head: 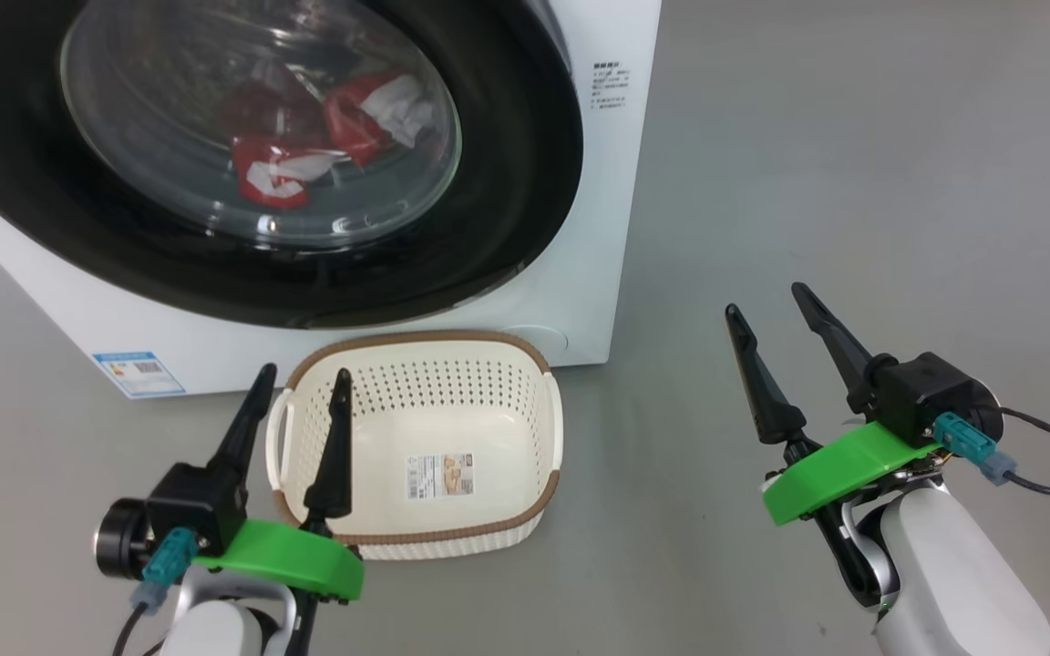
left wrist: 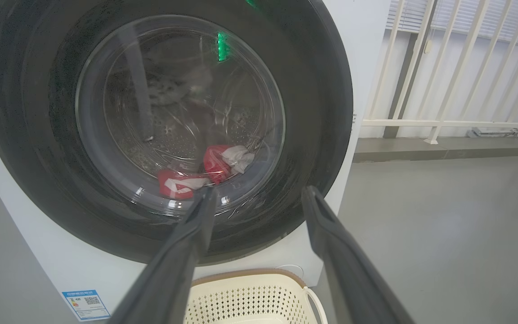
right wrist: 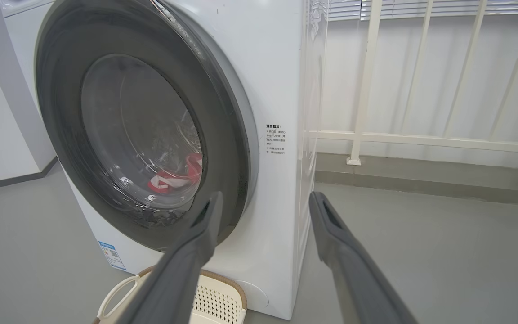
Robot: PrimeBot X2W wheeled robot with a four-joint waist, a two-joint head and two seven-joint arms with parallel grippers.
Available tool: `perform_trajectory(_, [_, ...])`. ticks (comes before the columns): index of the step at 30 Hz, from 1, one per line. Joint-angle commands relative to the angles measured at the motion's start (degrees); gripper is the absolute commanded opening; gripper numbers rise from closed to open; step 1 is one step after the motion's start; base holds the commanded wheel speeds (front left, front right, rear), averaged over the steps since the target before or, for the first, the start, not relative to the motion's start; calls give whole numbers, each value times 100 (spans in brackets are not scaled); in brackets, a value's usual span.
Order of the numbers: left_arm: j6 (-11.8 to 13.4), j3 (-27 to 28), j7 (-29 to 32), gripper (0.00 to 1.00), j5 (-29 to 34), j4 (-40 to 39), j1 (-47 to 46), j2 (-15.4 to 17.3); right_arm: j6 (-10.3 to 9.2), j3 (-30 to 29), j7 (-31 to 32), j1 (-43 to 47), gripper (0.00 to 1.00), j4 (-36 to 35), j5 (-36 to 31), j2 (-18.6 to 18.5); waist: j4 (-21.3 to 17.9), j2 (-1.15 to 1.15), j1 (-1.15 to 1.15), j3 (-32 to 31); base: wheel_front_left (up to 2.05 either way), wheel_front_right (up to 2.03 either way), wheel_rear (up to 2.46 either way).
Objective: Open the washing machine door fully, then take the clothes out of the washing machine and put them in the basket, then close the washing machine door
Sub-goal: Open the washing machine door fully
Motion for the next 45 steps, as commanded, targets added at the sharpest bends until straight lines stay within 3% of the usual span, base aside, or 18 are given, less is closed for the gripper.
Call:
perform_trajectory(1, [48, 136, -68, 100, 79, -179, -236, 119, -4, 122, -52, -217, 9, -141, 126, 15, 33, 0, 0, 92, 0, 0, 0])
perform_trajectory(2, [47, 125, -68, 100, 78, -200, -258, 119, -4, 121, -52, -252, 0, -132, 221, 15, 48, 0, 0, 135, 0, 0, 0])
perform_trajectory(10, [64, -30, -68, 100, 53, -295, -369, 119, -4, 91, -52, -546, 0, -29, 1610, 15, 191, 0, 0, 413, 0, 0, 0])
perform_trajectory(21, [110, -237, -68, 100, 24, -706, -550, 119, -4, 308, 53, -1545, 0, 222, 4358, 15, 411, 0, 0, 1004, 0, 0, 0])
perform_trajectory(34, [175, -552, -68, 100, -185, -1075, -728, 119, -4, -269, 1603, -2696, 0, 348, 6967, -462, 746, 0, 0, 1675, 0, 0, 0])
perform_trajectory(45, [252, -800, -68, 100, -250, -1146, -910, 119, -4, -57, 2995, -3730, 0, 732, 7571, -636, 895, 0, 0, 2231, 0, 0, 0])
